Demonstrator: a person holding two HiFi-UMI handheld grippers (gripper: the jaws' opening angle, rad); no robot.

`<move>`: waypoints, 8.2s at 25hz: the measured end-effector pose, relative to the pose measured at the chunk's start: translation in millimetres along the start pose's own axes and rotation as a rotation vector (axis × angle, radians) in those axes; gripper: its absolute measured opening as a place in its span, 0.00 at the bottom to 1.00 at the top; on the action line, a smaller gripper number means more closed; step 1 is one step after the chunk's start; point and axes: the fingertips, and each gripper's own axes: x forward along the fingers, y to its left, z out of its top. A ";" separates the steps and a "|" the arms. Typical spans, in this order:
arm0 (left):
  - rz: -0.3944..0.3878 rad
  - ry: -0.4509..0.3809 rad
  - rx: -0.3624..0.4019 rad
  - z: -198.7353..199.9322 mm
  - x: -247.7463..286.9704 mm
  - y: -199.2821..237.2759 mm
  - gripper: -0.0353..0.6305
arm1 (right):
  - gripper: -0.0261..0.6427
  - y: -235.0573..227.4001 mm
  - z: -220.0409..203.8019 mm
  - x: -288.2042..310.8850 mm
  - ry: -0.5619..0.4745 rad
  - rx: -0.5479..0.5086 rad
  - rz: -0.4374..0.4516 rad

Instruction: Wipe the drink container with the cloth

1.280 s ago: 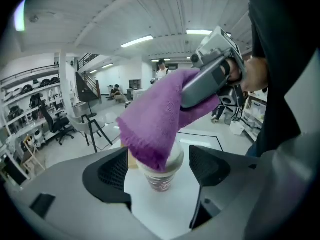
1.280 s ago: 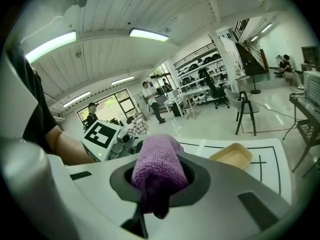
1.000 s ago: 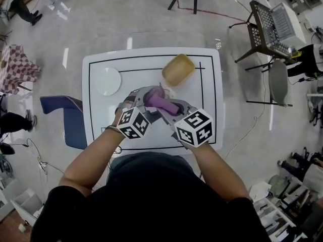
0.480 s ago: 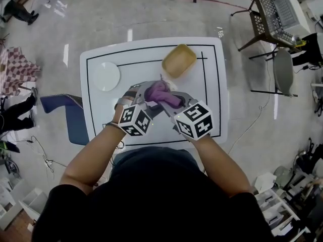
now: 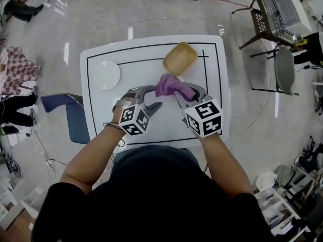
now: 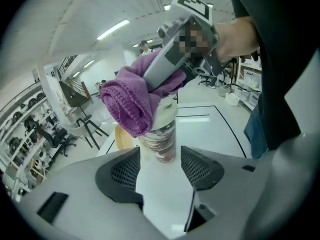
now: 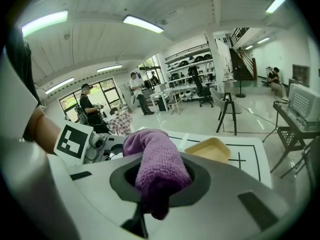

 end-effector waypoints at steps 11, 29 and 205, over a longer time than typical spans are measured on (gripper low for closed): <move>-0.004 -0.065 -0.045 9.5 -11.4 11.1 0.51 | 0.16 10.2 13.6 -16.4 -0.107 0.021 0.039; -0.157 -0.245 -0.164 91.4 -38.7 42.6 0.54 | 0.16 -47.2 -36.7 -113.7 -0.288 0.209 -0.151; 0.253 -0.532 -0.477 158.0 -244.5 -46.3 0.43 | 0.16 -35.6 32.2 -273.2 -0.287 -0.209 0.008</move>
